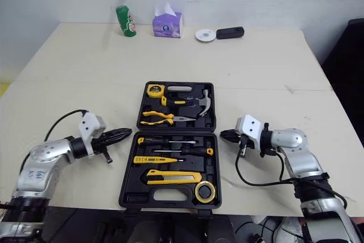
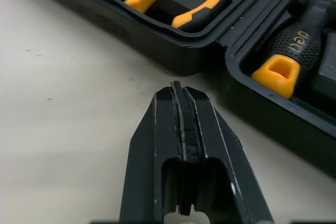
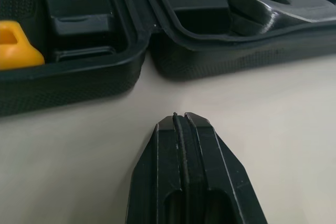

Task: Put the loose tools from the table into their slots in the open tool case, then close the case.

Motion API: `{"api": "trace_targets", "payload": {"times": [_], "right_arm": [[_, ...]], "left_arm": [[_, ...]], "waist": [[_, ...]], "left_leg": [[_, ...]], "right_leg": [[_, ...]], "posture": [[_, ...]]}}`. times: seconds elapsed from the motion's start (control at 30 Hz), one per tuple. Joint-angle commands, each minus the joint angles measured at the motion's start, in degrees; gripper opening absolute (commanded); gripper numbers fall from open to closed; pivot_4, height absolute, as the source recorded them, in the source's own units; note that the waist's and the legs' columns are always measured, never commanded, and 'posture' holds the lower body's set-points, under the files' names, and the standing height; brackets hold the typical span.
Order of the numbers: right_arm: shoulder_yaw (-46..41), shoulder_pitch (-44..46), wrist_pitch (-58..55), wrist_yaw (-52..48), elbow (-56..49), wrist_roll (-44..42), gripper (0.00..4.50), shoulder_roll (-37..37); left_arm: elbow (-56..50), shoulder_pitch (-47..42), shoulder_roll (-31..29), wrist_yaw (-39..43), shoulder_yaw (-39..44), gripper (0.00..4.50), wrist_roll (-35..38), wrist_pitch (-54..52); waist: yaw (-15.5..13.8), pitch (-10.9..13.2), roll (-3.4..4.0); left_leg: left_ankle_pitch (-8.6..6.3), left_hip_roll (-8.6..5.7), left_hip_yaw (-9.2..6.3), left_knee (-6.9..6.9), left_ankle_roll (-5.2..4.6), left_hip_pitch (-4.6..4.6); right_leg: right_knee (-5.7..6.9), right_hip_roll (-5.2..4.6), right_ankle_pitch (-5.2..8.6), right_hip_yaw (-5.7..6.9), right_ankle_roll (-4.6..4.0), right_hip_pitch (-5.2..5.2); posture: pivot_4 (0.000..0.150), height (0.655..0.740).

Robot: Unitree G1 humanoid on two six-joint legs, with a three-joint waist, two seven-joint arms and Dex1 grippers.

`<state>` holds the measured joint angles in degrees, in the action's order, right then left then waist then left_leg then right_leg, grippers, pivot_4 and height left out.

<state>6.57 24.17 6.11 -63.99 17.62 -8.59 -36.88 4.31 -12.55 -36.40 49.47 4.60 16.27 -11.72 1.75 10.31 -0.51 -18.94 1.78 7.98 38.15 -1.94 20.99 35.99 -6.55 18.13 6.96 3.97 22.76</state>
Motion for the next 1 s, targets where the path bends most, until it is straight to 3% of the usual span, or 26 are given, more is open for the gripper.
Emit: {"api": "trace_targets", "payload": {"times": [0.03,0.7,1.0], "right_arm": [[1.72,1.00,-0.16,0.09,-0.54,1.20,0.00,1.61],[1.32,5.92,-1.12,0.38,0.63,1.86,0.00,2.68],[1.18,8.04,1.30,0.06,4.14,3.29,0.00,2.70]], "left_arm": [[0.81,-1.72,1.10,0.10,-1.84,0.03,-1.00,0.39],[13.13,-12.95,7.58,2.47,-8.14,0.03,-6.74,1.89],[14.02,-12.70,7.71,3.19,-8.22,0.03,-8.05,0.65]], "waist": [[0.14,0.00,0.00],[-0.29,-0.01,0.00],[-0.34,-0.01,0.00]], "left_leg": [[0.01,0.00,0.02,0.01,0.00,0.00],[0.17,-0.07,0.02,0.09,-0.09,0.01],[0.21,-0.08,0.02,0.12,-0.12,0.01]], "right_leg": [[0.00,0.01,0.00,0.00,0.00,0.00],[0.10,-0.05,-0.03,-0.01,0.03,-0.02],[0.10,-0.05,-0.03,-0.01,0.04,-0.03]], "posture": [[0.150,0.7400],[0.150,0.7400],[0.150,0.7400]]}}
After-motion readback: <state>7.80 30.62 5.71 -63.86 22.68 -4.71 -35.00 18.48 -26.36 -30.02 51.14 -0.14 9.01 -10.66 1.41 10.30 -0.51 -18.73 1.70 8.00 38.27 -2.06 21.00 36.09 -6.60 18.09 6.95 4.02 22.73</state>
